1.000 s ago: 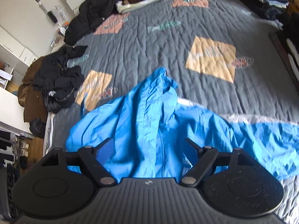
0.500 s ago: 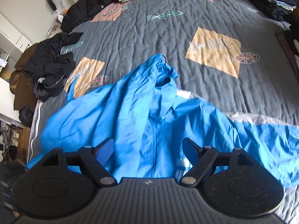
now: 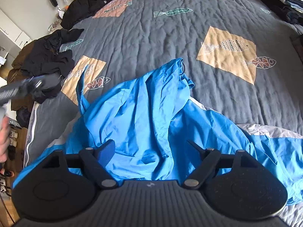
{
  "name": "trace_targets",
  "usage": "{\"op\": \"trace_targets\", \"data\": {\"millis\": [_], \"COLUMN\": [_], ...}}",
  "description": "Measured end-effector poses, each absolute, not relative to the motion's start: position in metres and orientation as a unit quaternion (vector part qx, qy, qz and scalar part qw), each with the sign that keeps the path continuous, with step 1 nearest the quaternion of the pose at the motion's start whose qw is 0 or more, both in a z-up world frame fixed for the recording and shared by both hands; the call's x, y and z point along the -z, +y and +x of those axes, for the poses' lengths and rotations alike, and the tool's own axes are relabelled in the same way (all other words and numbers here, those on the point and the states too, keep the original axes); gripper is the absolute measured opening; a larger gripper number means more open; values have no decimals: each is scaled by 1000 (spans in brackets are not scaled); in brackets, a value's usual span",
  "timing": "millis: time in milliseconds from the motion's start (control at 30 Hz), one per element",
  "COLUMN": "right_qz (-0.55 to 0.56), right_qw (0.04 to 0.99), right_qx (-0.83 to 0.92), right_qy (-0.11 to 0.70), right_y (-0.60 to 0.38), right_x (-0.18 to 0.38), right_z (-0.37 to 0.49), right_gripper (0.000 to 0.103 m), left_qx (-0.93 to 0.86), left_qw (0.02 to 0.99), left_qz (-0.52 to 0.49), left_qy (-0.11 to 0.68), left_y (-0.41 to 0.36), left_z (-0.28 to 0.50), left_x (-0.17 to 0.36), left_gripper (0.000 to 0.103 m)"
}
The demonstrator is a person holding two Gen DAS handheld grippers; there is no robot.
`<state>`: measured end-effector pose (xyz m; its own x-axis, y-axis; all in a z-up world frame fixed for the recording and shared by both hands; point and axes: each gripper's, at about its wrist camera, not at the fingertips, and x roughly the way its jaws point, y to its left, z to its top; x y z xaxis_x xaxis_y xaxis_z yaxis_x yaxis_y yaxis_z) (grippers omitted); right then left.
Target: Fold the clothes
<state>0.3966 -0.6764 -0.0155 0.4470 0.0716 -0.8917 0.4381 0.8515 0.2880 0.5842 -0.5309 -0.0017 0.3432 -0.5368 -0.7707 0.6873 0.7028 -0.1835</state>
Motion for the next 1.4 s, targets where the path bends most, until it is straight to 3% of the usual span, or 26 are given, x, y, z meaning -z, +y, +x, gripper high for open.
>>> {"op": "trace_targets", "data": {"millis": [200,233,267,333,367,600,800,900,1033,1400], "right_qz": [274,276,276,277,278,294,300,301,295,216], "right_qw": [813,813,813,813,813,811,813,812,814,836], "right_qx": [115,115,115,114,115,121,111,105,102,110], "right_qy": [501,501,500,499,499,491,487,488,490,491], "right_y": [-673,-672,-671,-670,-670,-674,-672,-669,-669,-737], "right_x": [12,11,11,9,9,5,4,4,3,36], "right_z": [394,393,392,391,390,381,383,384,382,434], "right_gripper": [80,80,80,80,80,80,80,80,80,80], "left_qx": [336,329,323,314,308,274,234,238,234,293], "left_qw": [808,808,808,804,803,773,732,723,727,761], "left_qz": [158,158,158,121,109,42,25,40,55,25], "left_qy": [457,462,467,490,498,571,640,647,643,579], "left_y": [-563,-561,-558,-541,-530,-447,-403,-401,-385,-368], "left_z": [581,583,584,590,590,569,549,545,535,505], "left_x": [23,29,34,44,46,66,107,106,89,39], "left_gripper": [69,65,42,18,13,2,3,10,30,34]}}
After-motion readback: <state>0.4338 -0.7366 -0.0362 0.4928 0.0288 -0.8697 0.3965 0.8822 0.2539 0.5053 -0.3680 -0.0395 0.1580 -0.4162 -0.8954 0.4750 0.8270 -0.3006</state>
